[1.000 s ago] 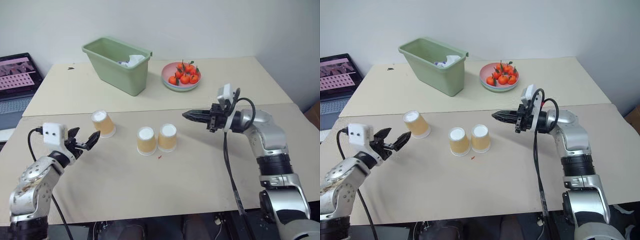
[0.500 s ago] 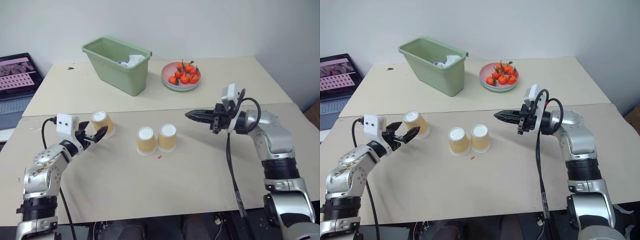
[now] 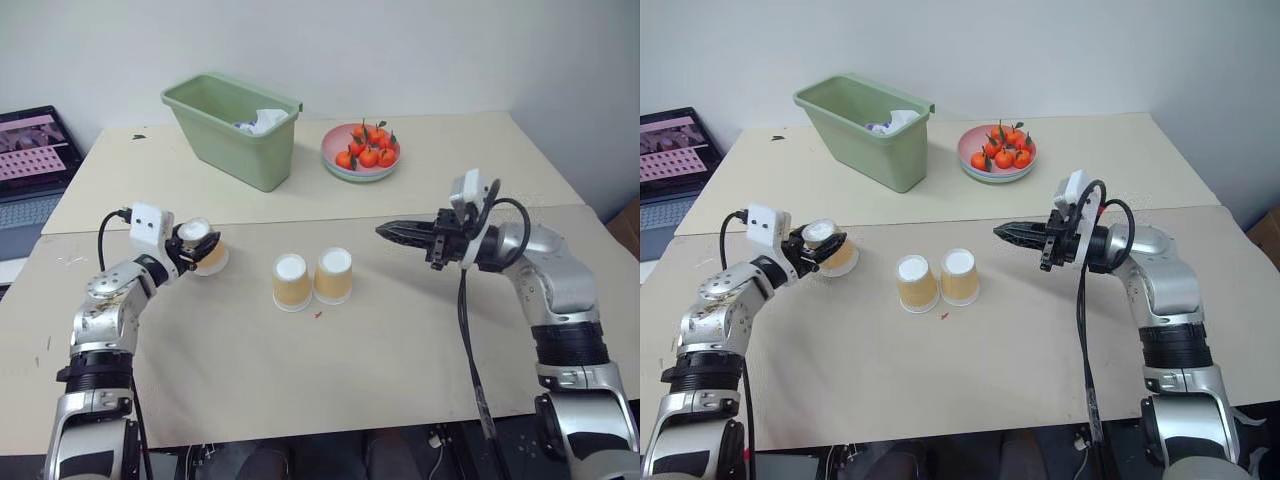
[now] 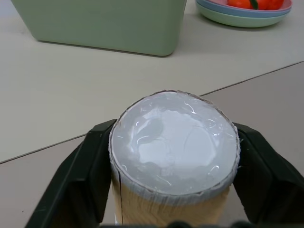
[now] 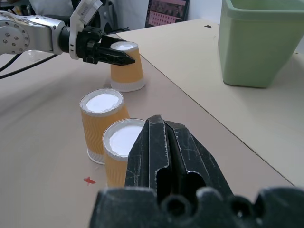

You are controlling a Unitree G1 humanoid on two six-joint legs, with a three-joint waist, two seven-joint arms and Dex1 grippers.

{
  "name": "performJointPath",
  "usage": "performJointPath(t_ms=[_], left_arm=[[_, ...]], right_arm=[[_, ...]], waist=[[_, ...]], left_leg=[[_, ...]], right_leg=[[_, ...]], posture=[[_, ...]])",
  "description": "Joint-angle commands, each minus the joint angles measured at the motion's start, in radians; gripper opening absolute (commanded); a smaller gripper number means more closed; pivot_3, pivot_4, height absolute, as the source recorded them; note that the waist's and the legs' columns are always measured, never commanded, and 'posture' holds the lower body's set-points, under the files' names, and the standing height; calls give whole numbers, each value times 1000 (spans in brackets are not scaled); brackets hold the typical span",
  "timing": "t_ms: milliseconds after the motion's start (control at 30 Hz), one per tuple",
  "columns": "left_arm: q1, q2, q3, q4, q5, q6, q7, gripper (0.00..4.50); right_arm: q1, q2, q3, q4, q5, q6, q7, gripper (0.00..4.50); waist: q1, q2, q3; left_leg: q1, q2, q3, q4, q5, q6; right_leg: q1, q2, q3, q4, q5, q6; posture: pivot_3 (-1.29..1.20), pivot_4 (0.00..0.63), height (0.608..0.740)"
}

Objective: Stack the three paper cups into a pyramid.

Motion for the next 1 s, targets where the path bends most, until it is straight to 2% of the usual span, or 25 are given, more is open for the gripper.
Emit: performJointPath(t_ms=[33, 233, 433, 700, 1000], left_arm=[[-5, -6, -18, -83, 3, -6, -14, 2586], [-53, 5, -41, -188, -40, 35, -82, 2586], [-301, 48, -33, -252, -208, 252, -216, 2586], [-385, 123, -65, -309, -393, 521, -393, 2586], [-345, 110, -219, -308, -297, 452, -486, 2586]], right_arm=[[2, -17, -29, -43, 28, 6, -1, 265], [-3, -17, -23, -40, 26, 7, 0, 265], [-15, -13, -15, -26, 18, 0, -2, 265], [10, -27, -29, -51, 24, 6, -15, 265], [40, -38, -50, -93, 35, 24, -37, 265]], waist=[[1, 0, 0], [2, 0, 0], [5, -1, 1], [-22, 0, 0], [-20, 0, 0]], left_leg=[[0, 0, 0, 0, 0, 0], [-1, 0, 0, 0, 0, 0], [-7, 0, -3, 6, 0, 0], [-8, -2, -2, 7, -1, 1], [-8, -2, -2, 13, -1, 2]], right_leg=[[0, 0, 0, 0, 0, 0], [0, 0, 0, 0, 0, 0], [-1, 0, -3, 0, 1, 1], [-4, -1, -3, 1, 1, 2], [-4, -1, -3, 7, 1, 2]], posture=[[0, 150, 727], [0, 150, 727], [0, 150, 727], [0, 150, 727], [0, 150, 727]])
